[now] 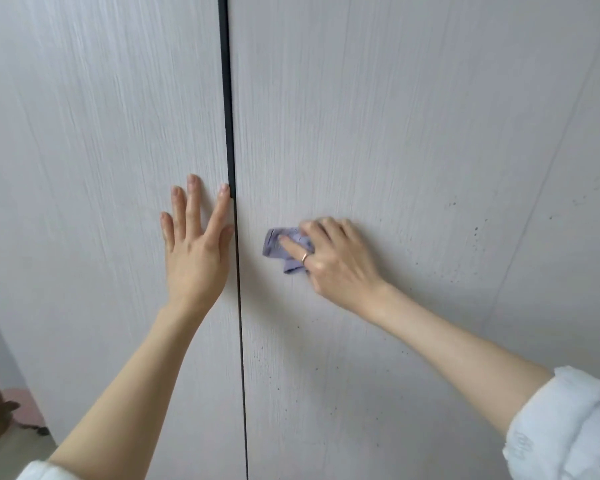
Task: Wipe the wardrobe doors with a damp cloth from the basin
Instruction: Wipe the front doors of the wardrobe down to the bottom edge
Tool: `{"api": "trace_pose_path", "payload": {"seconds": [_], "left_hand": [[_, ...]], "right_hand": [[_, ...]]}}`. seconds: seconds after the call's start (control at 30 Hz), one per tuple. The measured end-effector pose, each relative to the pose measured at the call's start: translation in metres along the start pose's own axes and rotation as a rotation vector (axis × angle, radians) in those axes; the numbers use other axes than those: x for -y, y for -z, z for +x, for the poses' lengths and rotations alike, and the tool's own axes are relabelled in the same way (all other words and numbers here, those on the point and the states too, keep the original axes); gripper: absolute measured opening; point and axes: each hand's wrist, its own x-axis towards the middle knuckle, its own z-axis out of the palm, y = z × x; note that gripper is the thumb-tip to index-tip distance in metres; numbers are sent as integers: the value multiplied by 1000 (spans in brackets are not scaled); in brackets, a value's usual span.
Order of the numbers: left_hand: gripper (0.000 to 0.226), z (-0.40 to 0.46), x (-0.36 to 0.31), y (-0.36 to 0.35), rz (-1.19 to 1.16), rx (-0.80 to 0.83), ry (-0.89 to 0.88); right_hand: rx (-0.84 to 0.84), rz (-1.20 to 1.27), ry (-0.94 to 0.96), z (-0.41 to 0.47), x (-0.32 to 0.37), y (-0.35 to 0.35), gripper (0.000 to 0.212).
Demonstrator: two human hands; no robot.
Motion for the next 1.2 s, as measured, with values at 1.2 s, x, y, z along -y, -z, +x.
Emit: {"api": "trace_pose_path", "payload": {"seconds": [1.2], "left_hand": [[53, -2, -14, -12, -44, 46, 164]], "right_hand": [[-225, -127, -306, -113, -104, 22, 36]]}}
